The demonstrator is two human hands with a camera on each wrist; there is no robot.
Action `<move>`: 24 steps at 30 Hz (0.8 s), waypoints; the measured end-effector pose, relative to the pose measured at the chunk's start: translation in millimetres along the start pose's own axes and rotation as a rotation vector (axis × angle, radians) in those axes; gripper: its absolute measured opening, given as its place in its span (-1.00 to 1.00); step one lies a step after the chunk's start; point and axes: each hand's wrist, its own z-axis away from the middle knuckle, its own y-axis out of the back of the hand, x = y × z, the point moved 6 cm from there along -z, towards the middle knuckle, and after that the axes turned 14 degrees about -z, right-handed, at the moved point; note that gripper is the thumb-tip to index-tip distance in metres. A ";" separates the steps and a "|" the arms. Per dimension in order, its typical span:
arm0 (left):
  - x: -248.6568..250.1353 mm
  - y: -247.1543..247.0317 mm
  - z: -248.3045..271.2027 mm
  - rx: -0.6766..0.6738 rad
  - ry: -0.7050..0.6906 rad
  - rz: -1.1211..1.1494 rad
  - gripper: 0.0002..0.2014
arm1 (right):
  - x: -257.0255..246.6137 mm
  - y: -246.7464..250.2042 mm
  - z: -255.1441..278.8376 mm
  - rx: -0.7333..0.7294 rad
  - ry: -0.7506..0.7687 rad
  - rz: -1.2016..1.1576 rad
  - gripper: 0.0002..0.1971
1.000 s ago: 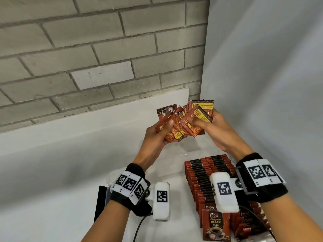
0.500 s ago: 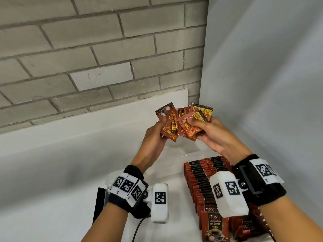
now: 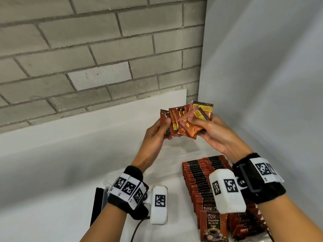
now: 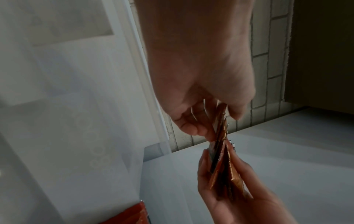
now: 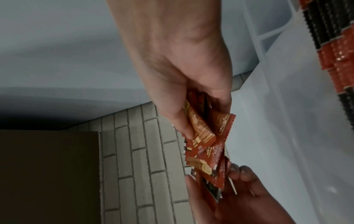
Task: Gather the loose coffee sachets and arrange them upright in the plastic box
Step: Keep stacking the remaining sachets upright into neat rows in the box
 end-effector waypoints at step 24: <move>14.3 -25.5 18.2 -0.364 0.238 0.625 -0.44 | 11.9 -16.1 6.2 -0.293 0.074 0.545 -0.46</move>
